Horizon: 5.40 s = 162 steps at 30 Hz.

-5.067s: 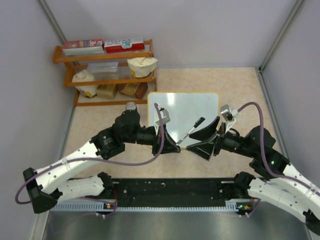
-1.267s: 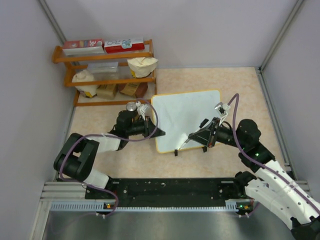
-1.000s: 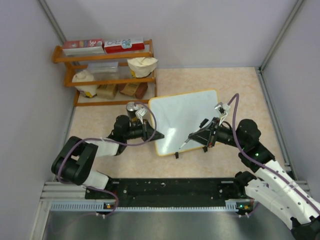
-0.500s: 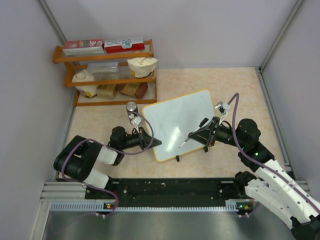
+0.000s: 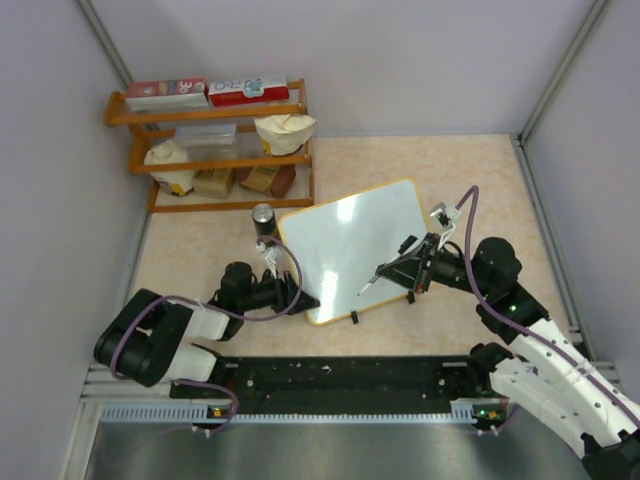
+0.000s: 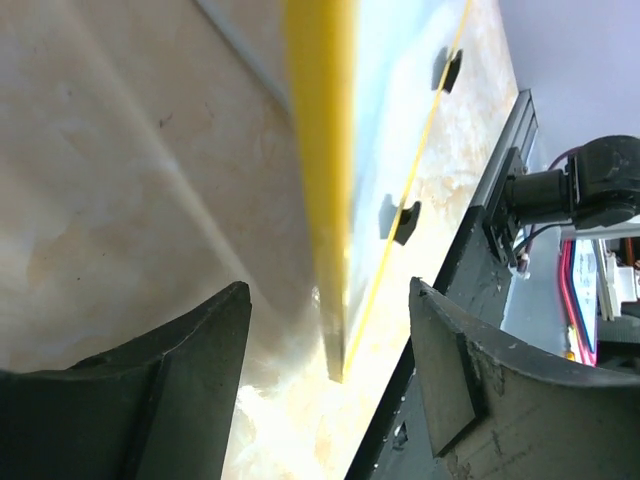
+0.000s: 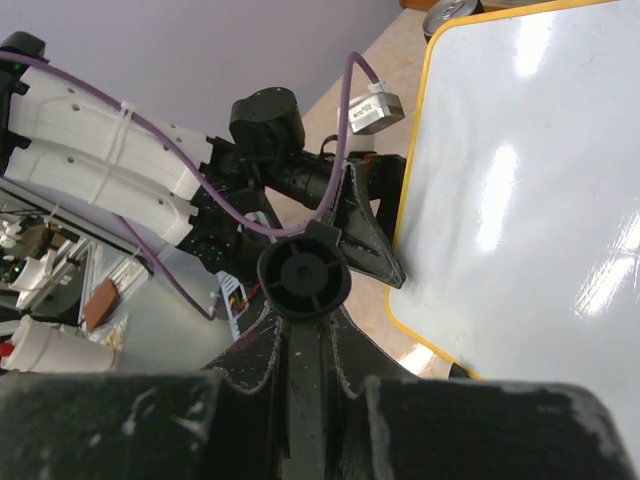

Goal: Write a sentence on the whiteboard
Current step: Adjust the whiteboard at the center of the board, then write a sentence on the whiteboard.

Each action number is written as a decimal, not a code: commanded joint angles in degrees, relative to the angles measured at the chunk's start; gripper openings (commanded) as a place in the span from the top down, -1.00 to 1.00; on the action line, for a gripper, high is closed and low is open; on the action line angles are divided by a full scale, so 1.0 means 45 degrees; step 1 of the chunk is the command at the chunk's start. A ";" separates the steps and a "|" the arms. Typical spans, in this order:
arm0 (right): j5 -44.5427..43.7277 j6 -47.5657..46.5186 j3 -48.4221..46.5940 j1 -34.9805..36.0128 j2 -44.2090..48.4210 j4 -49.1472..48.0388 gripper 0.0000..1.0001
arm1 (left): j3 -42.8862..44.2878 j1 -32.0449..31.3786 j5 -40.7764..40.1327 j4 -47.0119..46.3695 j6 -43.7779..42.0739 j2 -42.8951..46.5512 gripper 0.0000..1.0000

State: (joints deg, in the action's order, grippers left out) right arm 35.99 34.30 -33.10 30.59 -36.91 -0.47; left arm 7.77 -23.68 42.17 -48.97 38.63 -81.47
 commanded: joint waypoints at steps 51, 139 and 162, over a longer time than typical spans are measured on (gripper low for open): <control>-0.1063 -0.1451 -0.2195 -0.0138 -0.1701 -0.0130 1.00 | 0.5483 0.0126 -0.7792 1.2627 -0.1926 0.8496 -0.96; -0.9403 -0.4810 -0.3581 0.4042 -0.7714 -0.7043 1.00 | 0.5988 0.2782 0.2679 0.6331 -0.3272 0.1620 1.00; -1.0321 -0.5064 -0.4012 0.4648 -0.9318 -0.7220 1.00 | 0.5812 0.2782 0.2601 0.6351 -0.3311 0.1659 1.00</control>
State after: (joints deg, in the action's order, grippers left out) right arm -8.51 12.84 -48.88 50.59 -77.76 -31.55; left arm 34.72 -11.14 55.83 -21.32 30.87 -74.85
